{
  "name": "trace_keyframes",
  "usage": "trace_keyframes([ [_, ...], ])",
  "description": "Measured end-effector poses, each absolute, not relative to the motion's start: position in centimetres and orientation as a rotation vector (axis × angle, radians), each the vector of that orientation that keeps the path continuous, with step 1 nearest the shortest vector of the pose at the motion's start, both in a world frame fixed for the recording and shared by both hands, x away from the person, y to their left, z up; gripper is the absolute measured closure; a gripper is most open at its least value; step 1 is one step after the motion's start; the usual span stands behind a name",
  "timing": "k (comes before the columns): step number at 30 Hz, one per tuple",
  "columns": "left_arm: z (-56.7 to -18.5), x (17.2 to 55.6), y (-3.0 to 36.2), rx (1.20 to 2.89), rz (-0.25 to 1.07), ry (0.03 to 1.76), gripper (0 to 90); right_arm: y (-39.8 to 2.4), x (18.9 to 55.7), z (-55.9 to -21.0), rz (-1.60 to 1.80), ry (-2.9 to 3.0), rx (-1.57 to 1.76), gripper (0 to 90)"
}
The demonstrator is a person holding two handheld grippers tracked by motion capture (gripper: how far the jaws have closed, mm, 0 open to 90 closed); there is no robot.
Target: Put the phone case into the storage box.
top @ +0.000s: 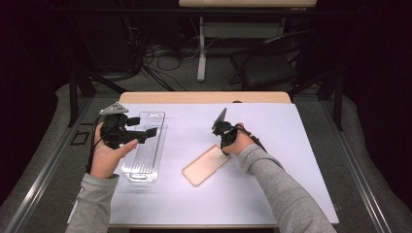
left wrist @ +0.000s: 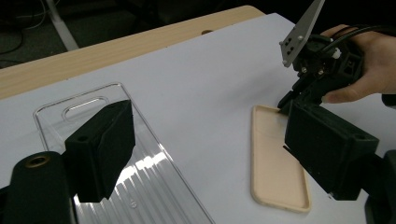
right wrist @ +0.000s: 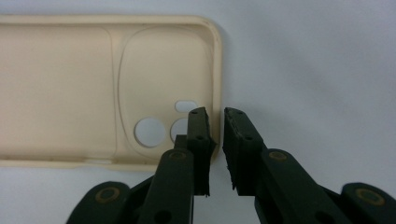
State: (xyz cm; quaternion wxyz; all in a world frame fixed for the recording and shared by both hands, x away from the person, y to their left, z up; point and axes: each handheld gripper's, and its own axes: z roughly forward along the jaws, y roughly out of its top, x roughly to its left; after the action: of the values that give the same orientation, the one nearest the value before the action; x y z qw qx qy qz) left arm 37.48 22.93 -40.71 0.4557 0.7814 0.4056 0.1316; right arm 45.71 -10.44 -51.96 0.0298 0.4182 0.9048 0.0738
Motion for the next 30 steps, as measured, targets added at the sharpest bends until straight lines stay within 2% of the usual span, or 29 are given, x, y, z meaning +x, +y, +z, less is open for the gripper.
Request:
trace_keyframes([
  [30,-40.76,37.55,23.18,1.921,0.328,1.009,16.0,-10.4,45.87,-52.41,0.19,2.797,1.304,86.5],
])
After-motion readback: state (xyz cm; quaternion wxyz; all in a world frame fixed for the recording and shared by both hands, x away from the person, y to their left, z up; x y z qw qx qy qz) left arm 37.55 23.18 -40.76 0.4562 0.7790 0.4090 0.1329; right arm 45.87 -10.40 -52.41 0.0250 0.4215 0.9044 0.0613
